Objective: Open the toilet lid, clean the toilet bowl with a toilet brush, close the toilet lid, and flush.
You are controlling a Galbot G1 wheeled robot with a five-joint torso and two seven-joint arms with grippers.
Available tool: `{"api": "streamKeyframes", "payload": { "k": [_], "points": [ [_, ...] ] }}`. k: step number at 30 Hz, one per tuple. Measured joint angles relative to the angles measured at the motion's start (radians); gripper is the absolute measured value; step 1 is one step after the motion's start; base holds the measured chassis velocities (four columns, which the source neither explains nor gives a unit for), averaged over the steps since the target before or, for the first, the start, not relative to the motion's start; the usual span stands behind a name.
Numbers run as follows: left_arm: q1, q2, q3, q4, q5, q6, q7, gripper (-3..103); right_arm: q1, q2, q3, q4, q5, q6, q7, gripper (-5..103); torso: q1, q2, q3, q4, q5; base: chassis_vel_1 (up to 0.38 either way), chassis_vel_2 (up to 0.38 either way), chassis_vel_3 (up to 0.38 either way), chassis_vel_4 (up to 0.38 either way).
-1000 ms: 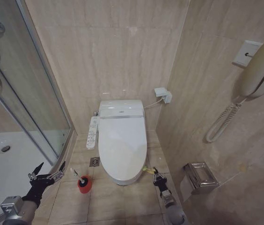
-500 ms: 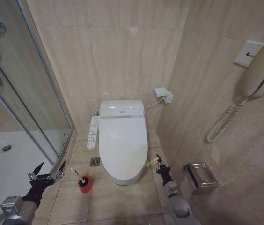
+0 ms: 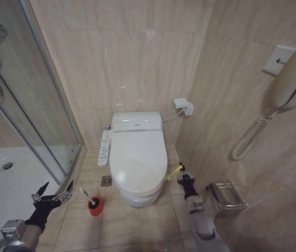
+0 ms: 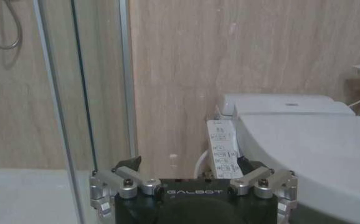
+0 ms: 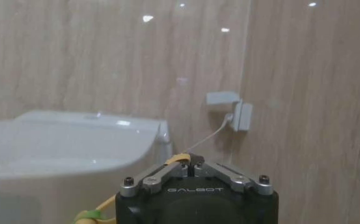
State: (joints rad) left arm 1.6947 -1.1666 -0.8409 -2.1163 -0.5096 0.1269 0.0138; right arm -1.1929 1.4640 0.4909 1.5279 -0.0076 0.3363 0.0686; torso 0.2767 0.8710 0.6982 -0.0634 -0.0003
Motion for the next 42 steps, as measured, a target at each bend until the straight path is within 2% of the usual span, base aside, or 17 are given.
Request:
{"api": "streamKeyframes", "payload": {
  "k": [9, 23, 31, 38, 42],
  "points": [
    [0.000, 0.000, 0.000, 0.000, 0.000, 0.000, 0.000, 100, 0.011, -0.003, 0.017, 0.092, 0.046, -0.042, 0.012, 1, 0.000, 0.000, 0.000, 0.0000, 0.0000, 0.000, 0.000, 0.000, 0.000],
    [0.000, 0.000, 0.000, 0.000, 0.000, 0.000, 0.000, 100, 0.015, -0.003, 0.037, 0.156, 0.062, -0.051, 0.019, 1, 0.000, 0.000, 0.000, 0.0000, 0.0000, 0.000, 0.000, 0.000, 0.000],
    [0.000, 0.000, 0.000, 0.000, 0.000, 0.000, 0.000, 100, 0.016, 0.008, 0.051, 0.164, 0.049, -0.008, 0.055, 1, 0.000, 0.000, 0.000, 0.0003, 0.0000, 0.000, 0.000, 0.000, 0.000],
    [0.000, 0.000, 0.000, 0.000, 0.000, 0.000, 0.000, 100, 0.011, 0.003, 0.056, 0.174, 0.047, 0.026, 0.053, 1, 0.000, 0.000, 0.000, 0.0000, 0.0000, 0.000, 0.000, 0.000, 0.000],
    [0.000, 0.000, 0.000, 0.000, 0.000, 0.000, 0.000, 100, -0.004, 0.000, 0.058, 0.187, 0.067, 0.032, 0.026, 1, 0.000, 0.000, 0.000, -0.0004, 0.0000, 0.000, 0.000, 0.000, 0.000]
  ]
}}
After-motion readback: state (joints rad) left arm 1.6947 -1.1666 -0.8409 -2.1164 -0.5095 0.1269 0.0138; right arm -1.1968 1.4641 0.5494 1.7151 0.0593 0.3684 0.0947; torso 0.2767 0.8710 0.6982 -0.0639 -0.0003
